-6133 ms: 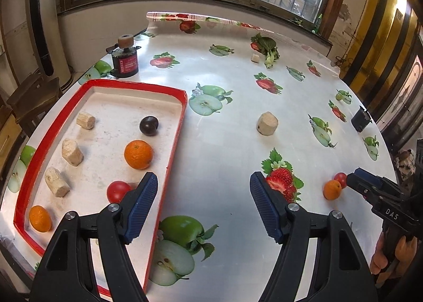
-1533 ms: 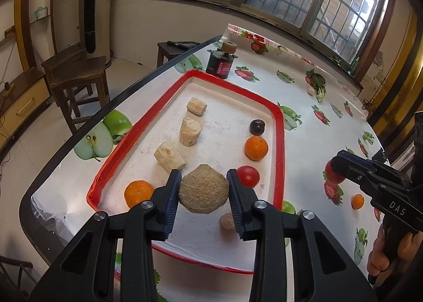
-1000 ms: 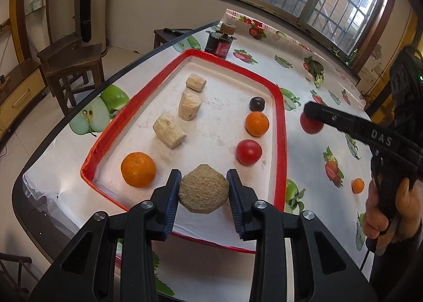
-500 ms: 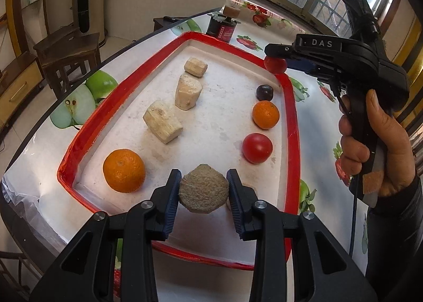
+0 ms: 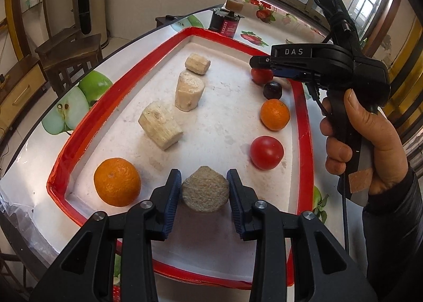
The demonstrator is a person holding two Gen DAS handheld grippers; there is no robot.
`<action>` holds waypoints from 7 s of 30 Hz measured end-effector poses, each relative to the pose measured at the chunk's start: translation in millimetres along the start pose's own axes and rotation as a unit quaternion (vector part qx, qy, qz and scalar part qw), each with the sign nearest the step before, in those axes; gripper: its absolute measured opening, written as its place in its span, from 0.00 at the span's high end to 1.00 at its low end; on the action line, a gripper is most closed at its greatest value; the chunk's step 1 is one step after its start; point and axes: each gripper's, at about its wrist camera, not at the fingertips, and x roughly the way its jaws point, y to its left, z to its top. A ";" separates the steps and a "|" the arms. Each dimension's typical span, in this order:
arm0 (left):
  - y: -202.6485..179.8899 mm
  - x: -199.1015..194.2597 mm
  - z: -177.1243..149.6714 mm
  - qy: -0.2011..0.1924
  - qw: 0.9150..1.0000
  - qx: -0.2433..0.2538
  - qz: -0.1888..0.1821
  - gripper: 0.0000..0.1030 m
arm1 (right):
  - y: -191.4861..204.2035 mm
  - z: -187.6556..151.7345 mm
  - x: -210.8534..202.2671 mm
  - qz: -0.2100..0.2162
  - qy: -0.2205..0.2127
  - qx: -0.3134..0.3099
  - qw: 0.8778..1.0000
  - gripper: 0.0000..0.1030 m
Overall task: Organize fruits
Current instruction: 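Open right tool to drop the tomato while left tool drops the round block in the tray, then move left tool toward a loose orange while right tool moves toward a green grape, then close left tool on the orange while right tool closes on the green grape, then carry the orange with left tool while right tool carries the grape over the tray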
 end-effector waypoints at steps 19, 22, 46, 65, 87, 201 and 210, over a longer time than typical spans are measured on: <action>-21.2 -28.6 2.4 -0.028 1.000 0.007 0.006 0.40 | -0.7 -12.9 -65.3 0.009 -0.025 -0.003 1.000 0.44; -29.6 -32.1 1.9 -0.031 0.999 0.015 0.003 0.40 | -1.9 -21.6 -75.8 0.007 -0.021 -0.009 1.000 0.44; -120.1 -45.3 -6.6 -0.032 0.994 0.088 -0.051 0.40 | -81.9 -92.9 -177.3 -0.039 -0.053 0.047 0.997 0.43; -243.6 -33.1 -21.8 -0.003 0.973 0.192 -0.129 0.40 | -197.4 -125.3 -251.5 -0.125 -0.083 0.120 0.981 0.43; -343.7 36.0 -55.3 0.069 0.945 0.282 -0.152 0.42 | -291.5 -128.8 -287.7 -0.187 -0.105 0.154 0.965 0.43; -70.8 -54.1 14.8 -0.076 0.996 0.047 -0.021 0.70 | -7.6 -136.7 -183.8 0.008 -0.051 -0.013 0.999 0.74; -47.1 -47.4 14.9 -0.070 0.997 0.025 -0.016 0.70 | 8.2 -130.4 -169.4 0.013 -0.047 -0.023 0.999 0.74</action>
